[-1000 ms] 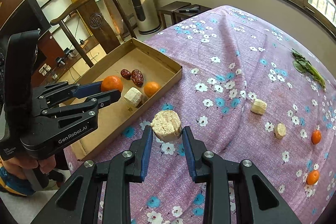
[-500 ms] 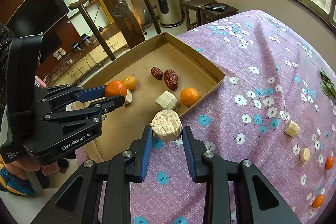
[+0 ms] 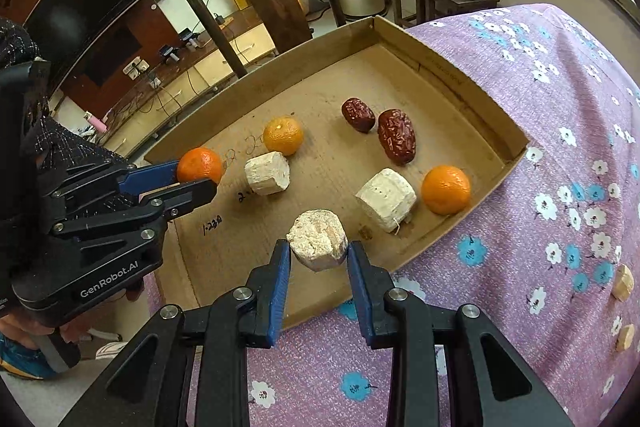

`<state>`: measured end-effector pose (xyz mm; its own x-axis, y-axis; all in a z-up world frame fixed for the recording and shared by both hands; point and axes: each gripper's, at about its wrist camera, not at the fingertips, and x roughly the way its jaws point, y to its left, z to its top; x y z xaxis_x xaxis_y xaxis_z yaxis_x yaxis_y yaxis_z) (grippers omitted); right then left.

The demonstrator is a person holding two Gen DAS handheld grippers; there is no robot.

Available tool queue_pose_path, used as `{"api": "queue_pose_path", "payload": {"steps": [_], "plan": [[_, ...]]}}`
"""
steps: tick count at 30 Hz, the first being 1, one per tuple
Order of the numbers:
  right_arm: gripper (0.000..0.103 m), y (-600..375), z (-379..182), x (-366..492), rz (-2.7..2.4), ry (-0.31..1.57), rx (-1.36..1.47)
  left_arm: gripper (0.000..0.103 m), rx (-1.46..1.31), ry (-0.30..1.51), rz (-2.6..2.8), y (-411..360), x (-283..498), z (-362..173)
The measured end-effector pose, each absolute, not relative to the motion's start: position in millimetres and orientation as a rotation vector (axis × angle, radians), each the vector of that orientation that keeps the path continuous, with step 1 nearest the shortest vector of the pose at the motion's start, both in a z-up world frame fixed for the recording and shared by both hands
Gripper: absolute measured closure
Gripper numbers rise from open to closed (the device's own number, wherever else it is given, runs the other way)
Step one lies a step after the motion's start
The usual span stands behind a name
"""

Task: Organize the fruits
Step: 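Open both tools to drop the orange and yam slice into the box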

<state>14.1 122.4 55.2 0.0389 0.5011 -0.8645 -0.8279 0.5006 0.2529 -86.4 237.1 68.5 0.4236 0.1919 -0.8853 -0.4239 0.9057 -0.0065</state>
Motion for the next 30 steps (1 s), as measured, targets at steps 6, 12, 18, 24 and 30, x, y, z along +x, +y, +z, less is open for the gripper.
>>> {"api": "queue_pose_path", "payload": {"steps": [6, 12, 18, 24, 30], "plan": [[0.071, 137, 42, 18, 1.052, 1.154, -0.364, 0.073, -0.256, 1.082, 0.407, 243, -85, 59], [0.071, 144, 38, 23, 1.014, 1.151, -0.359, 0.073, -0.262, 1.086, 0.416, 247, -80, 53], [0.07, 149, 35, 27, 0.965, 1.147, -0.343, 0.073, -0.239, 1.085, 0.41, 243, -70, 49], [0.07, 148, 31, 29, 0.957, 1.16, -0.32, 0.073, -0.224, 1.095, 0.404, 240, -61, 42], [0.066, 136, 40, 32, 0.951, 1.157, -0.3, 0.072, -0.214, 1.1, 0.413, 239, -58, 41]]}}
